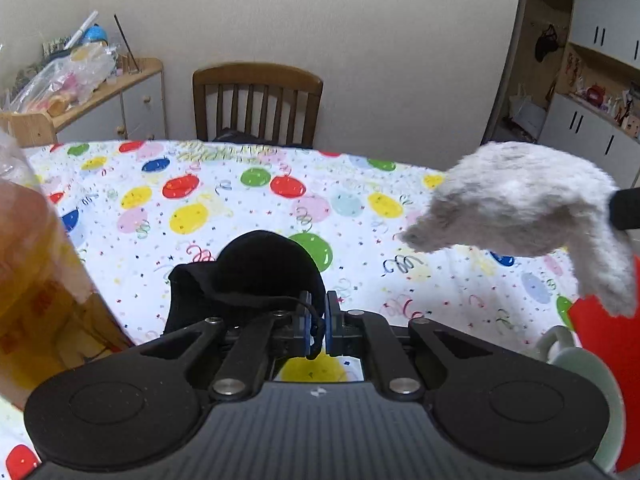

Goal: Organize soft objects
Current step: 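Grasp the white fluffy towel with the right tool while the left tool grasps the black cap, then lift and carry the black cap and white towel with both tools to the red box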

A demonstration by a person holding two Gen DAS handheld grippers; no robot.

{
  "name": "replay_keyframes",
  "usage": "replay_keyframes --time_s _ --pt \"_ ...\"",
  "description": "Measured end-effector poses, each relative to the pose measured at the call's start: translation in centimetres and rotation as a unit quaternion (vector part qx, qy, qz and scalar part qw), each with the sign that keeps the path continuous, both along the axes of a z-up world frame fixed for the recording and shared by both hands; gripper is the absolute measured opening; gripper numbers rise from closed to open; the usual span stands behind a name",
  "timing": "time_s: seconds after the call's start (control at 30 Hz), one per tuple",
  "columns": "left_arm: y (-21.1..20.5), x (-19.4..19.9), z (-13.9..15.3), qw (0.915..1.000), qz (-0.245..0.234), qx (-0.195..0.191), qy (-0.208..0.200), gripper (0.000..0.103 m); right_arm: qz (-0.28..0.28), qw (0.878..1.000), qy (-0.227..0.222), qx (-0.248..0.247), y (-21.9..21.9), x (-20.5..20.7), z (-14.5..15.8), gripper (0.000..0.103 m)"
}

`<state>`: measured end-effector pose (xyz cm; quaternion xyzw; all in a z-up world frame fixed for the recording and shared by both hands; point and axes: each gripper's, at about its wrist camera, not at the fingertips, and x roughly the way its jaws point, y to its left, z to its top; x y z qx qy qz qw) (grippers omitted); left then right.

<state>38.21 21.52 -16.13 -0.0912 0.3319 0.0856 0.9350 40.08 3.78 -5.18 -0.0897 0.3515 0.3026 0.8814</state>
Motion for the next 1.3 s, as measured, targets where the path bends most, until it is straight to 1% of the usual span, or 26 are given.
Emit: replay_keyframes --time_s 0.07,0.13,0.23,0.3,0.33,0.4,0.47,0.53,0.67,0.7,0.73,0.77,0.8,0.83,0.87,0.9,1.13,1.3 --pt "0.0 0.5 -0.6 0.9999 -0.004 -0.004 0.009 0.007 -0.001 1.0 0.002 0.0 -0.2 -0.1 -0.2 0.001" --pt "-0.1 1.1 -1.2 0.9999 -0.005 0.002 0.015 0.01 -0.002 1.0 0.004 -0.001 -0.5 -0.1 -0.3 0.001" --pt "-0.3 1.8 -1.9 0.9998 -0.009 0.006 0.018 0.017 -0.007 1.0 0.007 -0.002 -0.9 0.1 -0.6 0.001" --pt "-0.4 2.2 -2.4 0.9997 -0.009 0.008 0.019 0.031 -0.011 1.0 0.009 -0.003 -1.2 0.2 -0.8 0.001" --pt "-0.4 2.3 -2.7 0.9997 -0.011 0.005 0.02 0.034 -0.013 1.0 0.01 -0.003 -1.4 0.3 -0.9 0.001" --pt "-0.4 2.4 -3.1 0.9998 -0.011 0.002 0.017 0.059 -0.015 1.0 0.013 -0.003 -1.6 0.5 -1.2 0.001" --pt "-0.4 2.5 -3.3 0.9999 -0.008 0.001 0.012 0.064 -0.016 1.0 0.015 -0.004 -1.7 0.7 -1.4 0.001" --pt "-0.5 2.8 -3.4 0.9999 0.0 0.009 0.009 0.064 -0.017 1.0 0.017 -0.004 -1.7 0.8 -1.6 0.001" --pt "-0.6 3.4 -3.7 0.9995 0.014 0.028 0.008 0.064 -0.017 1.0 0.02 -0.004 -1.5 1.0 -1.9 0.001" --pt "-0.7 3.6 -3.8 0.9993 0.016 0.033 0.009 0.063 -0.016 1.0 0.021 -0.004 -1.4 1.0 -2.0 0.001" --pt "-0.8 3.8 -3.9 0.9991 0.016 0.038 0.011 0.058 -0.016 1.0 0.021 -0.004 -1.4 1.0 -2.1 0.001" --pt "-0.9 3.9 -4.0 0.9989 0.017 0.042 0.011 0.04 -0.017 1.0 0.022 -0.004 -1.4 1.1 -2.1 0.001" --pt "-0.8 4.0 -4.0 0.9987 0.019 0.045 0.012 0.026 -0.017 1.0 0.022 -0.004 -1.4 1.1 -2.2 0.001" --pt "-0.9 4.1 -4.0 0.9981 0.026 0.054 0.013 0.022 -0.018 1.0 0.023 -0.004 -1.4 1.1 -2.3 0.001" --pt "-0.8 4.2 -4.1 0.9975 0.033 0.061 0.015 0.014 -0.019 1.0 0.023 -0.004 -1.4 1.1 -2.3 0.001" --pt "-0.6 4.2 -4.0 0.9973 0.037 0.062 0.015 0.008 -0.019 1.0 0.024 -0.004 -1.4 1.1 -2.4 0.001" --pt "0.2 3.5 -3.7 0.9976 0.046 0.053 0.002 0.006 -0.027 0.999 0.023 -0.004 -1.6 1.0 -2.2 0.001" --pt "0.2 2.3 -2.0 0.9987 0.036 0.032 -0.015 0.006 -0.036 0.999 0.017 0.007 -2.1 0.5 -1.5 0.001"
